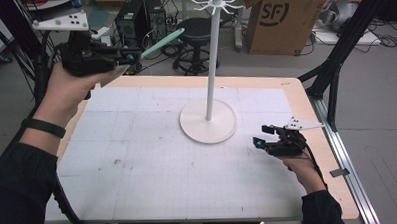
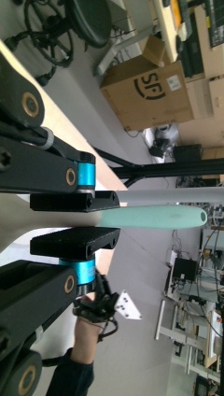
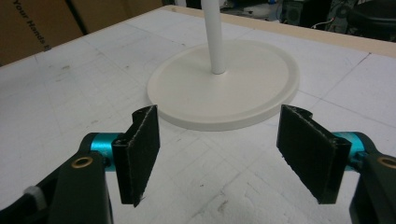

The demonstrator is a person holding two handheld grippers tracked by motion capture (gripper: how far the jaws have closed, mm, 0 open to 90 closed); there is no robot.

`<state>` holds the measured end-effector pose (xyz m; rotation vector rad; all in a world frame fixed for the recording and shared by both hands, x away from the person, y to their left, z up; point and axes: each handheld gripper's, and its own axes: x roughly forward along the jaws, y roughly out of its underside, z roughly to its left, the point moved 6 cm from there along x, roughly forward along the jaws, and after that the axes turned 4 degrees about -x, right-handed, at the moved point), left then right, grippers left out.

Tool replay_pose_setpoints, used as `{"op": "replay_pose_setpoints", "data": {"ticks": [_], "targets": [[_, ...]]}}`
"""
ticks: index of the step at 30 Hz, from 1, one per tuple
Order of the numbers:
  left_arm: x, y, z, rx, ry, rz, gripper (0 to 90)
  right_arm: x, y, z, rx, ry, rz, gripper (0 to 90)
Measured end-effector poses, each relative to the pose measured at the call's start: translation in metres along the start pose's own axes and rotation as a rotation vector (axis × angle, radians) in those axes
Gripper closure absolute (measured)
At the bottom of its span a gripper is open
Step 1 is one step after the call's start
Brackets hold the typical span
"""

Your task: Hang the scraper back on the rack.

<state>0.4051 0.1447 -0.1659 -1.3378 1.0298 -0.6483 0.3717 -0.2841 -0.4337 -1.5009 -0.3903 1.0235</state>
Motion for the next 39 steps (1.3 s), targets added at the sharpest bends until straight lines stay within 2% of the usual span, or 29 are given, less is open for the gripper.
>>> {"op": "replay_pose_setpoints", "data": {"ticks": [7,13,21,25,34,39], "targets": [[0.006,-0.020,0.006,0.005,0.010,-0.014,80.8,-0.001,0.000,-0.001,-0.001,0.000,0.001,29.5],[0.011,-0.028,0.009,0.014,0.012,-0.027,80.8,-0.002,0.001,-0.002,0.003,0.000,0.001,29.5],[0.022,-0.029,0.011,0.037,-0.011,-0.028,80.8,-0.002,0.001,-0.002,0.001,0.000,0.001,29.5],[0.023,-0.029,0.013,0.029,-0.006,-0.043,80.8,-0.002,0.001,-0.002,0.009,-0.001,0.003,29.5],[0.029,-0.028,0.013,0.028,0.002,-0.035,80.8,-0.002,0.002,-0.003,0.004,0.000,0.003,29.5],[0.032,-0.026,0.014,0.032,-0.007,-0.021,80.8,-0.002,0.002,-0.003,0.006,-0.001,0.005,29.5]]}}
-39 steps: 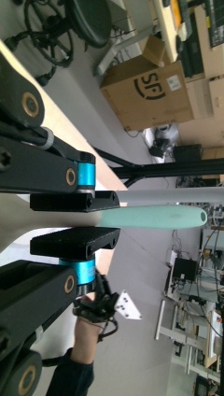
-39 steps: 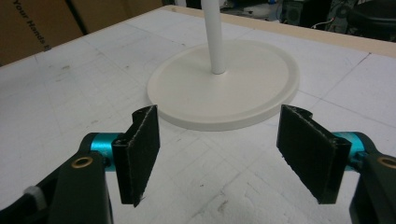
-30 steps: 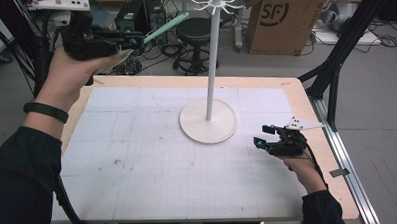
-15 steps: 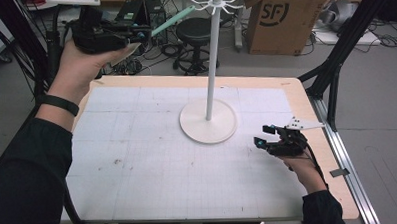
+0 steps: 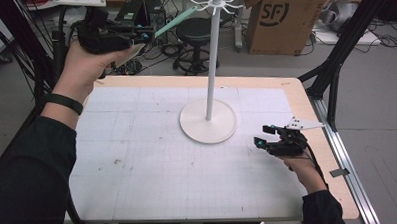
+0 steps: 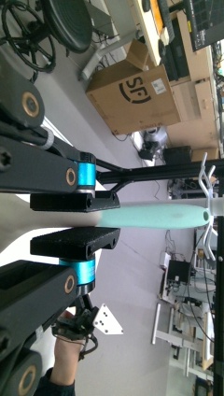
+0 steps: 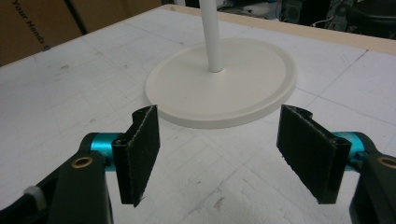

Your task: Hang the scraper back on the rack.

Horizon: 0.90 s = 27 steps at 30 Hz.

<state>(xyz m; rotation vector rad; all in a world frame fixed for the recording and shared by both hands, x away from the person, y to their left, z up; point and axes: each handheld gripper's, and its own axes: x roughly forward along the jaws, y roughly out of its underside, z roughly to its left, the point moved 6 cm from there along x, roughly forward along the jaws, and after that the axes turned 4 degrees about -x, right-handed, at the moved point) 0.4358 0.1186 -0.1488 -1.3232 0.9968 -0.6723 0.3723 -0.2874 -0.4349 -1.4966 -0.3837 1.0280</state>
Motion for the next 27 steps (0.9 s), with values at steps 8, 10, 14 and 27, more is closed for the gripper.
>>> {"op": "replay_pose_setpoints", "data": {"ticks": [8,10,14,27], "targets": [[0.007,0.002,-0.001,0.010,-0.002,0.013,80.7,0.000,0.000,0.000,-0.003,0.000,-0.002,29.5],[0.009,0.003,-0.001,0.013,-0.005,0.017,80.7,0.000,0.000,0.000,-0.001,-0.001,-0.002,29.5],[0.015,0.004,-0.001,0.014,-0.007,0.023,80.7,0.000,0.000,0.000,-0.001,-0.002,-0.002,29.5],[0.029,0.034,-0.005,-0.033,-0.024,0.053,50.2,0.001,0.000,-0.001,0.001,-0.003,-0.001,29.5]]}}
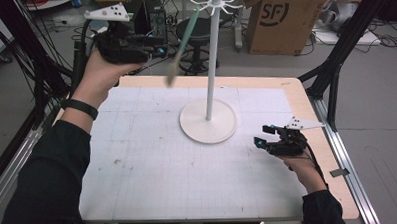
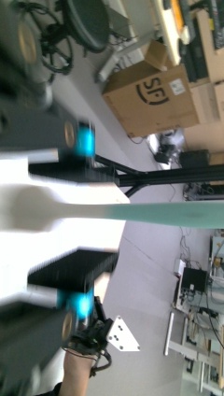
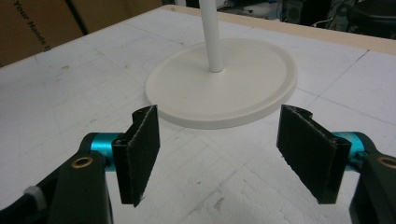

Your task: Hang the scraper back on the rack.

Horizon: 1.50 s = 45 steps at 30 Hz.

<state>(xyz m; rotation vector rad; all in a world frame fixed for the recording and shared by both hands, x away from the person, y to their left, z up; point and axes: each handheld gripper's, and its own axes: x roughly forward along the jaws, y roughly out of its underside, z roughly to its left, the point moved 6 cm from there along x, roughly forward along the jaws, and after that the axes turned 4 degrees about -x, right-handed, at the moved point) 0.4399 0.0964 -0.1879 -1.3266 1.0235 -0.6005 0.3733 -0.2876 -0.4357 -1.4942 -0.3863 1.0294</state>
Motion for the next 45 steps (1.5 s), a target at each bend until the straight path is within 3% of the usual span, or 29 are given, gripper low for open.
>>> {"op": "replay_pose_setpoints", "data": {"ticks": [2,8,15,20,29,45], "targets": [[-0.003,0.018,-0.002,-0.016,0.010,-0.001,43.1,0.001,0.001,0.000,-0.003,0.000,0.004,29.5],[-0.023,0.084,0.003,-0.050,-0.039,0.034,25.2,0.002,0.001,0.000,-0.003,-0.003,0.010,29.5],[-0.051,0.167,0.003,-0.051,-0.063,0.057,20.0,0.001,0.004,0.000,0.002,0.010,0.025,28.1],[-0.065,0.208,0.001,-0.027,-0.068,0.072,18.7,-0.001,0.004,-0.001,0.012,0.018,0.022,26.9],[-0.079,0.245,0.009,-0.061,-0.106,0.067,18.6,-0.003,0.006,0.000,0.027,0.023,0.026,21.5],[-0.092,0.248,0.021,-0.088,-0.137,0.043,18.2,-0.009,0.011,-0.001,0.021,0.033,0.036,16.6]]}}
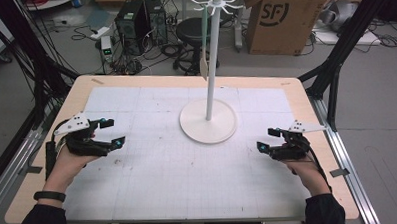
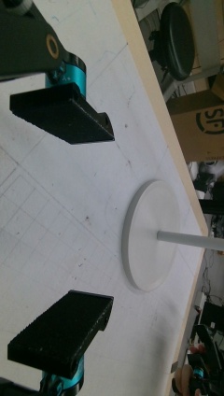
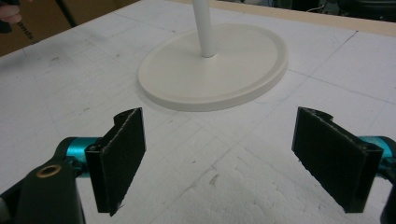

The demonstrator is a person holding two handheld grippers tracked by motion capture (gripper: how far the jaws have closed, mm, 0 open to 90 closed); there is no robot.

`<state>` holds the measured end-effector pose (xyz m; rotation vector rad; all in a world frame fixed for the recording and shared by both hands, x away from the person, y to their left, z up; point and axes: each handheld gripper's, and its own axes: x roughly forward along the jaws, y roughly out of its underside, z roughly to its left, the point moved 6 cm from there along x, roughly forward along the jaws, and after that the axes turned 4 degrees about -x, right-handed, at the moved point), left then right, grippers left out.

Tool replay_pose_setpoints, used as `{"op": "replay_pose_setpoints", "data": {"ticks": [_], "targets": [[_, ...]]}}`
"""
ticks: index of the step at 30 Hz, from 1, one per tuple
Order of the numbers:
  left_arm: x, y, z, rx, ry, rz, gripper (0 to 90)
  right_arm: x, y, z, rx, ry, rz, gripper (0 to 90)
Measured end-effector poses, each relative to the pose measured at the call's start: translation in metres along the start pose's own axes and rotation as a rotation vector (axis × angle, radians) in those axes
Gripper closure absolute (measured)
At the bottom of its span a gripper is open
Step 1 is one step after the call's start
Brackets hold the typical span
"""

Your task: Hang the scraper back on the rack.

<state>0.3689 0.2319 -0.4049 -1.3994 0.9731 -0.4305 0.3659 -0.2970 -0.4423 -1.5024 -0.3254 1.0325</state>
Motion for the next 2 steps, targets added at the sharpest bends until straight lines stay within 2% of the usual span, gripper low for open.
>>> {"op": "replay_pose_setpoints", "data": {"ticks": [2], "targets": [[-0.0011,0.0005,0.0014,-0.001,-0.005,0.002,18.2,-0.0006,0.0010,-0.0013,-0.001,0.007,0.005,16.5]]}}
